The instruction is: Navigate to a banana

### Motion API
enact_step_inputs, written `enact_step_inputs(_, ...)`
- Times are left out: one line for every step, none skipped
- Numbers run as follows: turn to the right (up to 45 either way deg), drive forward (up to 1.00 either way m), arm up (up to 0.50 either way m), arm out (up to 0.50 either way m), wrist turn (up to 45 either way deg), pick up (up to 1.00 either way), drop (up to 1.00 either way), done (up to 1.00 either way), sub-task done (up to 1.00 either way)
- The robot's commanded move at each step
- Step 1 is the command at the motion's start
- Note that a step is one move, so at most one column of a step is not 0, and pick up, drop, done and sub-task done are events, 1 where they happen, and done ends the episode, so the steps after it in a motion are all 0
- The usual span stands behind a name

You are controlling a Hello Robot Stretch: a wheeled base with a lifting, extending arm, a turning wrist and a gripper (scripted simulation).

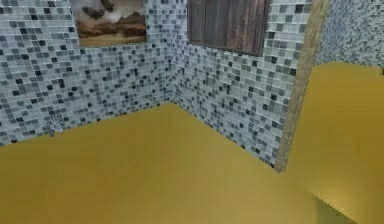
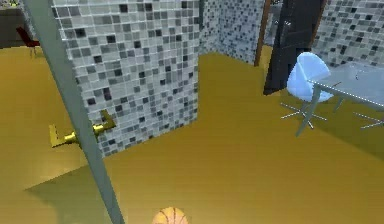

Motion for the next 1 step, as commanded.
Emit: enact_step_inputs(0.0,0.65,0.00,0.00,0.0,0.00,0.00,0.00,0.00)
